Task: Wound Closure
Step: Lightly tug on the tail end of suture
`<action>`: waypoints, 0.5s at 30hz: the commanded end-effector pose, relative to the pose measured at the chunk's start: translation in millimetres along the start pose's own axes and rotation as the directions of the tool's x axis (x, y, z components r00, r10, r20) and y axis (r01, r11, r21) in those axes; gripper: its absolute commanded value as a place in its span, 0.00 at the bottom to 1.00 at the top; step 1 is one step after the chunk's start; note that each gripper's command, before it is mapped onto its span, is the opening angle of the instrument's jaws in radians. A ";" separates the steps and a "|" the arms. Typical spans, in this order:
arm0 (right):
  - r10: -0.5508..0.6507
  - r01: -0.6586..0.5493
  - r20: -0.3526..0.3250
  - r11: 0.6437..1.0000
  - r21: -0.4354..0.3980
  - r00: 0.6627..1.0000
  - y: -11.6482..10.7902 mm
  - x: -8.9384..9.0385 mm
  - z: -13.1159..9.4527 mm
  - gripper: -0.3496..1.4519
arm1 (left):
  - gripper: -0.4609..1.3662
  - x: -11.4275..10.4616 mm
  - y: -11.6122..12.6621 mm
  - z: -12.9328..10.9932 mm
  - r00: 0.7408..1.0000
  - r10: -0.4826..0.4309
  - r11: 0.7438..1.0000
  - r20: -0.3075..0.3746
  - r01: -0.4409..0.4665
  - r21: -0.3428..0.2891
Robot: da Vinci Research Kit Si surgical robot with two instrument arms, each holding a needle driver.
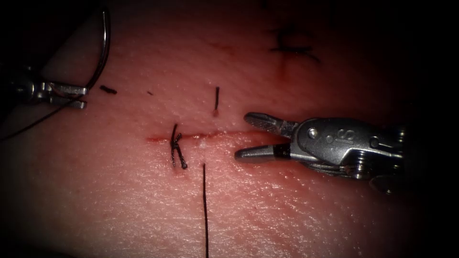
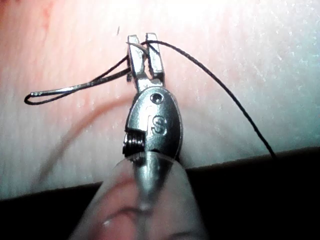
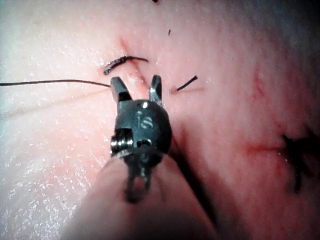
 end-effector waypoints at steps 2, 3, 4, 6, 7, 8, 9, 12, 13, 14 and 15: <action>0.006 -0.006 0.000 1.000 -0.015 1.000 0.2 0.1 0.0 0.47 | 0.06 0.3 0.0 0.0 1.000 0.006 1.000 0.001 -0.006 -0.002; 0.008 -0.008 0.000 1.000 -0.022 1.000 0.4 0.0 0.1 0.47 | 0.06 0.5 0.1 0.0 1.000 0.011 1.000 0.001 -0.011 -0.001; 0.010 -0.010 0.000 1.000 -0.028 1.000 0.7 0.0 0.1 0.47 | 0.06 0.6 0.1 0.1 1.000 0.011 1.000 0.001 -0.011 0.000; 0.030 -0.030 0.000 0.999 -0.033 1.000 1.1 0.0 0.3 0.47 | 0.06 0.9 0.2 0.2 1.000 0.017 1.000 0.003 -0.017 0.001; 0.049 -0.049 0.000 0.998 -0.037 0.999 1.4 0.0 0.4 0.47 | 0.06 1.0 0.2 0.2 1.000 0.017 1.000 -0.001 -0.017 0.002; 0.061 -0.061 0.000 0.997 -0.039 0.998 1.6 0.0 0.5 0.47 | 0.06 1.2 0.3 0.3 1.000 0.017 1.000 -0.001 -0.017 0.002; 0.080 -0.080 -0.001 0.996 -0.042 0.997 1.9 0.0 0.6 0.46 | 0.06 1.3 0.3 0.3 1.000 0.017 1.000 -0.003 -0.017 0.000; 0.142 -0.142 -0.008 0.987 -0.080 0.990 2.9 0.0 1.0 0.44 | 0.06 1.6 0.3 0.4 1.000 0.021 1.000 -0.008 -0.021 0.003; 0.142 -0.143 -0.009 0.986 -0.088 0.990 3.0 0.0 1.1 0.44 | 0.06 1.6 0.3 0.5 1.000 0.021 1.000 -0.010 -0.021 0.002; 0.150 -0.151 -0.012 0.983 -0.104 0.989 3.3 -0.1 1.2 0.45 | 0.06 1.7 0.3 0.5 1.000 0.021 1.000 -0.016 -0.021 0.004; 0.161 -0.161 -0.016 0.979 -0.126 0.987 3.8 -0.2 1.4 0.47 | 0.06 1.8 0.4 0.6 1.000 0.021 1.000 -0.018 -0.021 0.006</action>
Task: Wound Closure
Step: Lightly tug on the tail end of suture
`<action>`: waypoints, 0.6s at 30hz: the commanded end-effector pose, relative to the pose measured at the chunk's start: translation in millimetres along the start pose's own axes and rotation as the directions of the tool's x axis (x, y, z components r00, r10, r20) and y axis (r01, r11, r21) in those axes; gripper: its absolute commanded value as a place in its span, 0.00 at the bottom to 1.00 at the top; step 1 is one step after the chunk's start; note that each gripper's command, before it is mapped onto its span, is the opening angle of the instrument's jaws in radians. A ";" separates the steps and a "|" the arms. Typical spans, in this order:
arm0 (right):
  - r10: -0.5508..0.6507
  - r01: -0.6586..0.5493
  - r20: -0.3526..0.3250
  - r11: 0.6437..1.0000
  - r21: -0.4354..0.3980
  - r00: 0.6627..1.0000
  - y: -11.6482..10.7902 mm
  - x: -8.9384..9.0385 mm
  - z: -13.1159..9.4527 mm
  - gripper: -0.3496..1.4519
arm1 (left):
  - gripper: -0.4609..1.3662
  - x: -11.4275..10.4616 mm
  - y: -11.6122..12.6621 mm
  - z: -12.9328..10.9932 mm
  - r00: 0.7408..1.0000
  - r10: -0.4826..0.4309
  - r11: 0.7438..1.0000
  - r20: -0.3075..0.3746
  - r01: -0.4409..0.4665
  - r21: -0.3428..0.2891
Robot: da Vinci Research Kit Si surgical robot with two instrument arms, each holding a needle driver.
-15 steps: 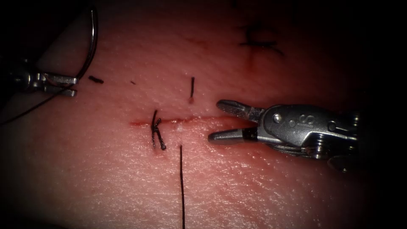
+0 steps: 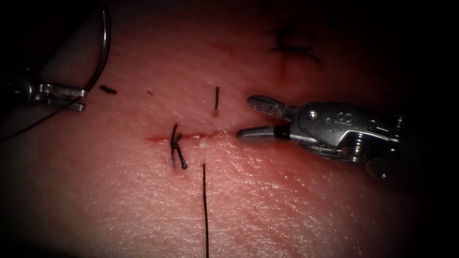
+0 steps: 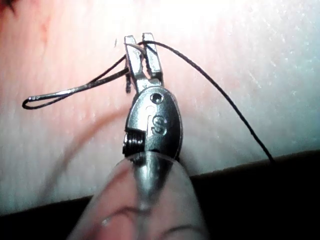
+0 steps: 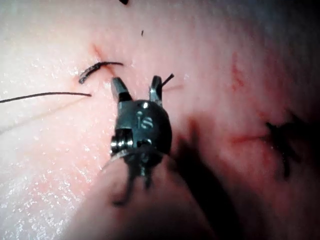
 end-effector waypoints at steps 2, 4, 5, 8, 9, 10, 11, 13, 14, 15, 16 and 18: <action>0.016 -0.016 -0.008 0.999 -0.039 1.000 0.7 -0.1 0.5 0.49 | 0.06 0.2 0.0 0.1 1.000 -0.001 1.000 -0.008 0.001 -0.003; 0.037 -0.038 -0.003 0.998 -0.042 0.999 1.5 -0.3 1.0 0.50 | 0.06 0.4 0.1 0.2 1.000 0.011 1.000 -0.014 -0.011 -0.004; 0.057 -0.057 -0.001 0.997 -0.042 0.998 1.8 -0.5 1.2 0.50 | 0.06 0.5 0.1 0.3 1.000 0.010 1.000 -0.018 -0.011 -0.004; 0.104 -0.104 -0.003 0.994 -0.036 0.995 2.5 -1.0 1.9 0.52 | 0.06 0.7 0.2 0.5 0.999 0.034 0.999 -0.024 -0.034 -0.005; 0.130 -0.130 -0.006 0.991 -0.039 0.991 2.9 -1.4 2.3 0.53 | 0.06 0.8 0.2 0.6 0.998 0.058 0.998 -0.026 -0.058 -0.006; 0.151 -0.151 -0.006 0.988 -0.042 0.989 3.1 -1.7 2.7 0.54 | 0.06 0.8 0.1 0.7 0.997 0.075 0.997 -0.028 -0.076 -0.007; 0.162 -0.162 -0.007 0.986 -0.044 0.987 3.2 -1.8 2.9 0.55 | 0.06 0.8 0.1 0.8 0.996 0.087 0.996 -0.031 -0.088 -0.008; 0.188 -0.188 -0.012 0.981 -0.048 0.982 3.5 -2.2 3.5 0.58 | 0.06 0.7 0.1 0.9 0.993 0.111 0.994 -0.033 -0.111 -0.009; 0.192 -0.193 -0.014 0.980 -0.050 0.981 3.5 -2.3 3.8 0.58 | 0.06 0.7 0.1 0.9 0.992 0.123 0.992 -0.033 -0.123 -0.008; 0.196 -0.197 -0.010 0.979 -0.055 0.980 3.6 -2.5 4.2 0.59 | 0.06 0.7 0.1 1.0 0.990 0.134 0.991 -0.035 -0.135 -0.009; 0.207 -0.207 -0.006 0.977 -0.059 0.978 3.6 -2.5 4.5 0.60 | 0.06 0.7 0.1 1.0 0.989 0.146 0.989 -0.038 -0.147 -0.011; 0.211 -0.211 -0.001 0.976 -0.057 0.977 3.5 -2.7 5.1 0.59 | 0.06 0.8 0.1 1.1 0.985 0.170 0.985 -0.039 -0.170 -0.010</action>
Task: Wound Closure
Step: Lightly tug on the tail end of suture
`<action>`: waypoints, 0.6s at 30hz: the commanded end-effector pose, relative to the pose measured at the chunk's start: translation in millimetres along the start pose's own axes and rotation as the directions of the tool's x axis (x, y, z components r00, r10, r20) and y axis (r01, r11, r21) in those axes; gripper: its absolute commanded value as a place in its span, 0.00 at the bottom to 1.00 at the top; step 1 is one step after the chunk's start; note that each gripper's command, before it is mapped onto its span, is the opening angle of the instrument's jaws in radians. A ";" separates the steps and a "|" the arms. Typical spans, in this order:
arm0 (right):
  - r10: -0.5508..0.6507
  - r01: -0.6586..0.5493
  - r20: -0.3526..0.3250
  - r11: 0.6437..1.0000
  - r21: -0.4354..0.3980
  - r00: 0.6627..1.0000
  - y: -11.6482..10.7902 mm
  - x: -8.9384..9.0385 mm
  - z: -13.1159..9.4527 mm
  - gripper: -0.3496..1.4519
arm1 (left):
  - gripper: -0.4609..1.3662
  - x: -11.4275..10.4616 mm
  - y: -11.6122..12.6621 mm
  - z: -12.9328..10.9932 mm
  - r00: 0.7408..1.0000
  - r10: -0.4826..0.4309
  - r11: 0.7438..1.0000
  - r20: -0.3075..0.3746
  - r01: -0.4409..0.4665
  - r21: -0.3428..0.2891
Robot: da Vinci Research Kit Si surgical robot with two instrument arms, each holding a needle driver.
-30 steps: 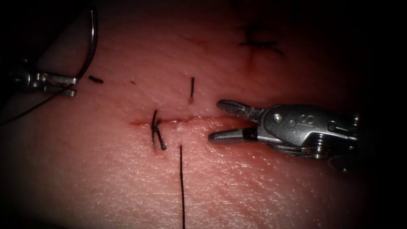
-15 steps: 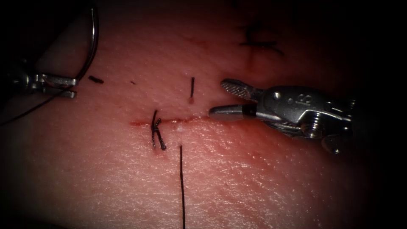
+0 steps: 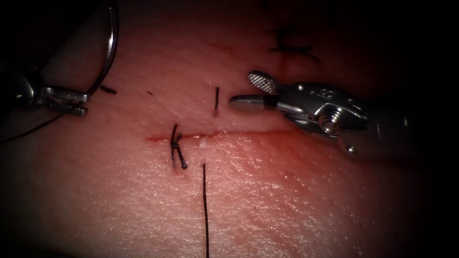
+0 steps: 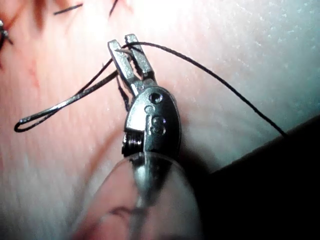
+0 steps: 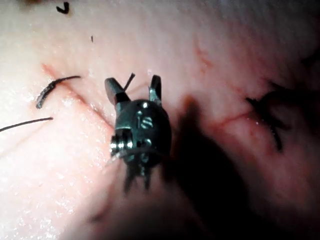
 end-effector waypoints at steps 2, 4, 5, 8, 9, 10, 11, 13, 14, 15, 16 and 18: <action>0.015 -0.016 0.009 1.000 0.008 1.000 -0.2 -0.2 0.7 0.59 | 0.06 0.1 -0.1 0.2 0.999 0.035 0.999 -0.003 -0.035 -0.002; 0.025 -0.025 0.007 1.000 0.005 1.000 -0.3 -0.5 1.5 0.60 | 0.06 0.1 -0.1 0.3 0.999 0.053 0.999 -0.006 -0.053 -0.004; 0.025 -0.025 0.006 1.000 0.004 1.000 -0.3 -0.5 1.6 0.60 | 0.06 0.1 -0.1 0.3 0.998 0.059 0.998 -0.006 -0.059 -0.004; 0.034 -0.034 0.016 0.999 0.001 0.999 -0.5 -0.8 2.6 0.60 | 0.06 0.1 -0.1 0.2 0.998 0.064 0.998 -0.008 -0.064 -0.002; 0.039 -0.039 0.020 0.999 -0.003 0.999 -0.6 -0.9 2.9 0.60 | 0.06 0.1 -0.1 0.2 0.997 0.070 0.998 -0.008 -0.070 -0.002; 0.044 -0.044 0.023 0.999 -0.003 0.999 -0.7 -1.0 3.1 0.59 | 0.06 0.1 -0.1 0.2 0.997 0.070 0.998 -0.008 -0.071 -0.002; 0.043 -0.043 0.028 0.999 -0.005 0.999 -0.8 -1.0 3.3 0.58 | 0.06 0.1 -0.1 0.2 0.997 0.071 0.998 -0.008 -0.071 -0.002; 0.052 -0.052 0.031 0.999 -0.002 0.998 -1.0 -1.4 4.1 0.57 | 0.06 0.1 -0.1 0.2 0.997 0.070 0.998 -0.010 -0.070 0.001; 0.057 -0.057 0.033 0.998 0.002 0.998 -1.2 -1.5 4.3 0.57 | 0.06 0.1 -0.1 0.2 0.997 0.070 0.998 -0.011 -0.070 0.003; 0.062 -0.062 0.032 0.998 0.000 0.998 -1.3 -1.7 4.6 0.57 | 0.06 0.1 -0.1 0.2 0.997 0.070 0.998 -0.011 -0.070 0.003; 0.072 -0.072 0.032 0.997 0.002 0.997 -1.5 -1.8 4.9 0.56 | 0.06 0.1 -0.1 0.2 0.997 0.070 0.998 -0.011 -0.070 0.003; 0.081 -0.081 0.035 0.997 0.002 0.996 -1.8 -2.1 5.3 0.54 | 0.06 0.1 -0.1 0.2 0.997 0.070 0.998 -0.013 -0.070 0.005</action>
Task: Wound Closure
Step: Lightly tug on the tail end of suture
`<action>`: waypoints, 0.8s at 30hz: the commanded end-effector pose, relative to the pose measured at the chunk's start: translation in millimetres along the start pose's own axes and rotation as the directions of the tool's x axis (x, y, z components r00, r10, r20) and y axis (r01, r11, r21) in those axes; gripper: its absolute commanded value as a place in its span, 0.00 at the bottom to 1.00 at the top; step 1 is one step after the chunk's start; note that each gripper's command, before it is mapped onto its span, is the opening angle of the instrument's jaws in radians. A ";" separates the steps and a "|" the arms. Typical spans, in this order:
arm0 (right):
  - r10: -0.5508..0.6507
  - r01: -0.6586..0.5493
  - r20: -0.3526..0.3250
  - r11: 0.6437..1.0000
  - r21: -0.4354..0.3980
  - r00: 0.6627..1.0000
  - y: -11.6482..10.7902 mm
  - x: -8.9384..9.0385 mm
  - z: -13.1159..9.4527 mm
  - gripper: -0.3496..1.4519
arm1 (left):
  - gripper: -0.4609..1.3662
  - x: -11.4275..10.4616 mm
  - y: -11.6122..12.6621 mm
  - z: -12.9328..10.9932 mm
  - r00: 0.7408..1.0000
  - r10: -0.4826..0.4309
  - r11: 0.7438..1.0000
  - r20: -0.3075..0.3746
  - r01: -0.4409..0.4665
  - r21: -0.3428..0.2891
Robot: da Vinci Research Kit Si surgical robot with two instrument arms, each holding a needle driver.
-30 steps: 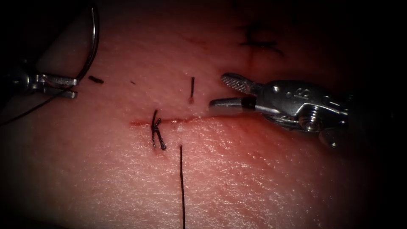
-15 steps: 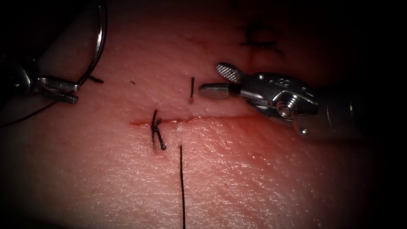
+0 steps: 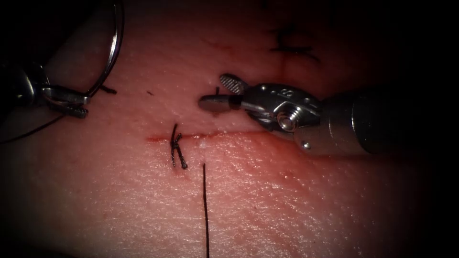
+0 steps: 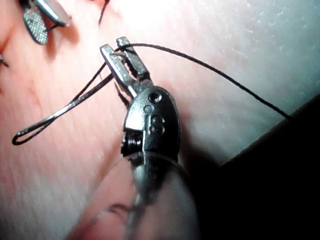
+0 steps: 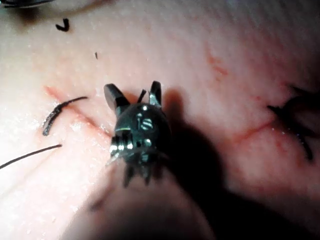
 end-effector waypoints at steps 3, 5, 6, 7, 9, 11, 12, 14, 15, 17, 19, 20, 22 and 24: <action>0.009 -0.009 0.004 1.000 -0.004 1.000 -0.1 -0.2 0.2 0.41 | 0.06 0.0 0.0 -0.1 1.000 -0.001 1.000 -0.001 0.001 -0.003; 0.015 -0.015 0.007 1.000 -0.005 1.000 -0.2 -0.2 0.2 0.21 | 0.06 0.0 0.0 -0.2 1.000 -0.001 1.000 -0.002 0.001 -0.003; 0.016 -0.016 0.007 1.000 -0.006 1.000 -0.2 -0.1 0.2 0.09 | 0.06 0.0 0.0 -0.2 1.000 -0.001 1.000 -0.003 0.001 -0.001; 0.017 -0.017 0.007 1.000 -0.006 1.000 -0.2 0.0 0.2 0.00 | 0.06 0.0 0.0 -0.2 1.000 -0.001 1.000 -0.003 0.001 -0.001; 0.020 -0.020 0.008 1.000 -0.006 1.000 -0.3 0.3 0.1 0.00 | 0.06 -0.1 0.1 -0.2 1.000 -0.001 1.000 -0.003 0.001 -0.001; 0.025 -0.024 0.008 0.999 -0.024 1.000 -0.5 0.8 0.0 0.00 | 0.06 -0.1 0.1 -0.2 1.000 0.005 1.000 -0.003 -0.005 -0.001; 0.027 -0.027 0.007 0.999 -0.041 1.000 -0.6 1.0 0.0 0.00 | 0.06 -0.2 0.1 -0.2 1.000 0.006 1.000 -0.004 -0.006 -0.001; 0.034 -0.034 0.004 0.998 -0.051 0.999 -0.8 1.7 -0.2 0.00 | 0.06 -0.2 0.1 -0.2 1.000 0.006 1.000 -0.004 -0.006 -0.001; 0.037 -0.037 0.003 0.998 -0.054 0.999 -0.8 1.9 -0.2 0.00 | 0.06 -0.3 0.2 -0.2 1.000 0.006 1.000 -0.004 -0.006 -0.001; 0.040 -0.040 0.003 0.997 -0.058 0.999 -0.9 2.3 -0.3 0.00 | 0.06 -0.4 0.2 -0.2 1.000 0.001 1.000 -0.004 -0.001 -0.002; 0.044 -0.044 -0.001 0.997 -0.068 0.999 -0.8 2.6 -0.4 0.00 | 0.06 -0.6 0.2 -0.1 1.000 0.001 1.000 -0.004 -0.001 -0.002; 0.046 -0.047 -0.008 0.996 -0.076 0.999 -0.7 2.9 -0.4 0.00 | 0.06 -0.8 0.3 -0.1 1.000 0.001 1.000 -0.005 -0.001 -0.002; 0.057 -0.058 -0.021 0.995 -0.084 0.998 -0.7 3.3 -0.5 0.00 | 0.06 -1.3 0.3 0.0 1.000 -0.003 1.000 -0.005 0.003 -0.002; 0.065 -0.068 -0.042 0.994 -0.090 0.997 -0.6 4.0 -0.7 0.00 | 0.06 -1.9 0.5 0.1 1.000 -0.008 1.000 -0.008 0.008 -0.005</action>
